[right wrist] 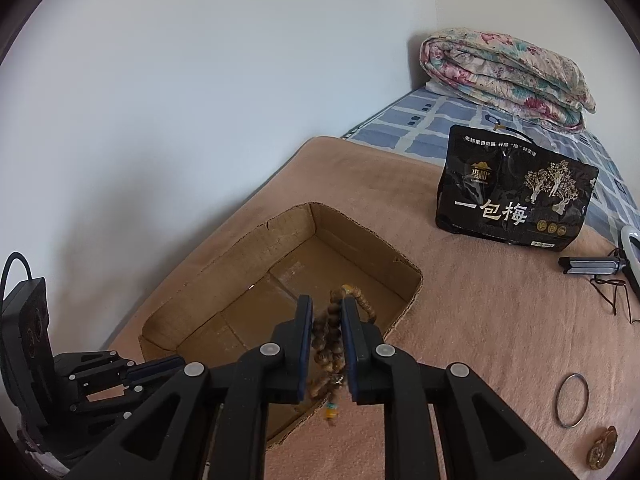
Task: Organize jewelry
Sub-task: 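Open the left tool over the box while the right tool drops the bead necklace inside, then move the left tool to the jade pendant while the right tool approaches the yellow bead bracelet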
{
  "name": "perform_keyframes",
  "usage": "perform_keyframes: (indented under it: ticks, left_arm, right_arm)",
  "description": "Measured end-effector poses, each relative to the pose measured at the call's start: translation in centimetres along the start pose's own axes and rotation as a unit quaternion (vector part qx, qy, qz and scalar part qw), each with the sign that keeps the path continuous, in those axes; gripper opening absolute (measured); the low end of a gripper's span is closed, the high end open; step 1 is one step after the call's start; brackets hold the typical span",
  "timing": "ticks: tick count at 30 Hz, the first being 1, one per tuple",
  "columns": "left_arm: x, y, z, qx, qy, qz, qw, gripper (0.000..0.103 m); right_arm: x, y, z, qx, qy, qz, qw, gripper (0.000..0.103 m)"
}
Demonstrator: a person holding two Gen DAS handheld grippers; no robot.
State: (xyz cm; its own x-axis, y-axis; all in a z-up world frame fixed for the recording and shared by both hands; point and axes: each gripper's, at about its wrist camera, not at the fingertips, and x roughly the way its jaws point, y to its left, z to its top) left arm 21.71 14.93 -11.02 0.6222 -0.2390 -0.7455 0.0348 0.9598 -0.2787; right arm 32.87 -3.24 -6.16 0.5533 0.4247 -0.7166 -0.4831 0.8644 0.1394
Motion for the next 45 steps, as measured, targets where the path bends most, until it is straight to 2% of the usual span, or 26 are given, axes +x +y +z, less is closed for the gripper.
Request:
perform_keyframes:
  ticks: [1,2,3,4,6,13,23,35,45]
  left_arm:
    - [0.0,-0.1,0.0,0.005,0.001,0.001,1.0000,0.016]
    - [0.0,-0.3,0.0,0.008,0.001,0.004,1.0000,0.026]
    - [-0.1,-0.4,-0.1,0.012,-0.002,0.007,0.9999,0.045]
    - [-0.2,-0.6,-0.2,0.014,-0.007,0.009,0.9998,0.051]
    - [-0.4,-1.0,-0.4,0.018,-0.009,0.013,0.9997,0.051]
    - [-0.7,-1.6,-0.7,0.019,-0.009,0.020,0.9996,0.051]
    - [-2.2,-2.7,-1.0,0.016,-0.017,0.018,0.9996,0.051]
    - [-3.7,-6.6,-1.4,0.037,-0.034,0.001,0.9987,0.051]
    - [-3.2,-11.7,-2.6,0.071,-0.025,-0.032,0.9967,0.051]
  right_arm:
    - [-0.1,-0.1,0.1,0.000,-0.002,0.000,1.000,0.036]
    - [-0.2,-0.1,0.1,0.001,-0.004,-0.002,1.000,0.043]
    - [-0.5,-0.1,0.1,0.003,-0.008,-0.007,1.000,0.061]
    - [-0.7,0.0,0.1,0.003,-0.011,-0.010,1.000,0.082]
    - [-1.4,0.1,0.0,-0.001,-0.026,-0.015,1.000,0.093]
    - [-2.5,0.3,-0.4,-0.012,-0.029,-0.032,0.999,0.097]
    - [-5.4,-1.6,-1.7,0.019,-0.047,-0.033,0.998,0.099]
    - [-11.1,-5.4,-4.4,0.024,-0.068,-0.081,0.994,0.103]
    - [-16.2,-11.3,-8.5,0.066,-0.078,-0.113,0.988,0.103]
